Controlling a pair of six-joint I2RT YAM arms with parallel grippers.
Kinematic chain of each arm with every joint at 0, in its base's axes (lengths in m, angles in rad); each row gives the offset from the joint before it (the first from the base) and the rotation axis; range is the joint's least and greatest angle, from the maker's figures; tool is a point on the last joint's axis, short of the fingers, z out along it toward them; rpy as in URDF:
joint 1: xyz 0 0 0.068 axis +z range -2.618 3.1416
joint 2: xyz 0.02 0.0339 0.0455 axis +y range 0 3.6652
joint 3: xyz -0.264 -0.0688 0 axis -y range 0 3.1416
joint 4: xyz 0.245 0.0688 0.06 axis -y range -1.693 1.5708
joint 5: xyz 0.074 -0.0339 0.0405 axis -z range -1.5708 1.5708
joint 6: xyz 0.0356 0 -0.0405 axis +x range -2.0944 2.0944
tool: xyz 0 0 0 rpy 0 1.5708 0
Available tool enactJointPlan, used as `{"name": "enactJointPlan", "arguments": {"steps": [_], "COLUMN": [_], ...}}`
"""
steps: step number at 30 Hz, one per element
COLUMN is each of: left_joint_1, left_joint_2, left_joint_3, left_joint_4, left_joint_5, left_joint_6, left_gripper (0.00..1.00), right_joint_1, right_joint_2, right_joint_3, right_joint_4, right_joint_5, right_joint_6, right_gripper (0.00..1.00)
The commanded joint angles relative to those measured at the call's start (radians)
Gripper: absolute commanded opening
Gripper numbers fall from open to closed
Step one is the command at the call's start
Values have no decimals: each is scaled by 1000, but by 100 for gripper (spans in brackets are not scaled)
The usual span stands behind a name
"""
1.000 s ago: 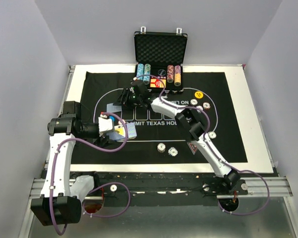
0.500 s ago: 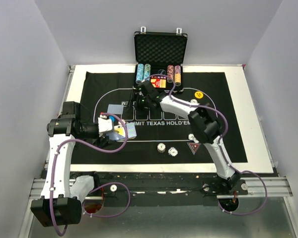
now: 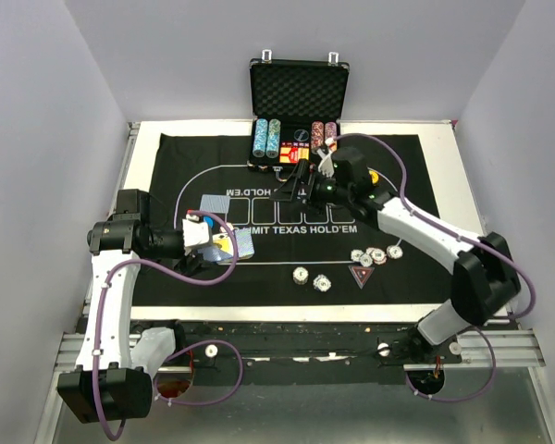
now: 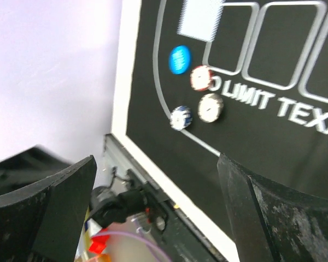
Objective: Distribute texas hold em gaming equipment
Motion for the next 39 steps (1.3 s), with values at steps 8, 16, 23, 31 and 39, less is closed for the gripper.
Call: {"name": "enactJointPlan", "arguments": {"steps": [8,16,23,31,39], "left_joint_1": [7,7,8,8,8], "left_joint_2": [26,26,20,21,20], "left_joint_3": [-9,-17,-9,-9,-2], "left_joint_4": [20,21,15,24,27], "left_joint_5": [20,1,-2,3,6], "left_joint_6": [9,10,10,1,-5], "left_gripper": [47,47,47,47,47], "right_joint_1": [155,226,243,243,242], "right_joint_2": [-82,-22,12,-10,-48], "right_joint_3": [-100,-92,-97,-161,-199], "right_joint_4": [158,188,234,323,348], "right_joint_5": [-140,-130,-138,-164,-158], "right_joint_6": [67,85,126,203,234], "right_gripper": [100,100,99,80,62]}}
